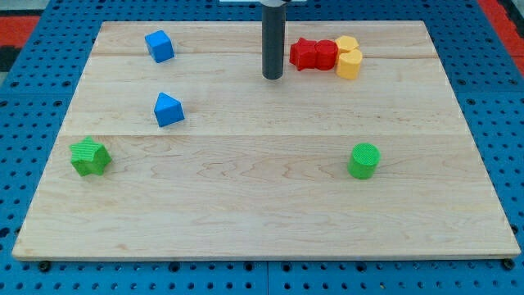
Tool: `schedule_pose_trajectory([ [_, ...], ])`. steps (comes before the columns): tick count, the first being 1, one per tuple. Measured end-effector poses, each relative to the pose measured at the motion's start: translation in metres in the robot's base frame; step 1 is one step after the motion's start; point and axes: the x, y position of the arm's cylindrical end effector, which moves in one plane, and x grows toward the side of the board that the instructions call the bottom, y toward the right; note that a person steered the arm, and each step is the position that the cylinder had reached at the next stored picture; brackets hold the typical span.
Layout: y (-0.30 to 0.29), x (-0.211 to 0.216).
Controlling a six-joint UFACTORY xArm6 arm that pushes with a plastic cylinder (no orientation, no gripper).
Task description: Place your arm in between the green circle and yellow heart
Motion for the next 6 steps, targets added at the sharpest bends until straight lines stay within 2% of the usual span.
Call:
schedule_pose_trajectory([
  [6, 0.016, 0.000],
])
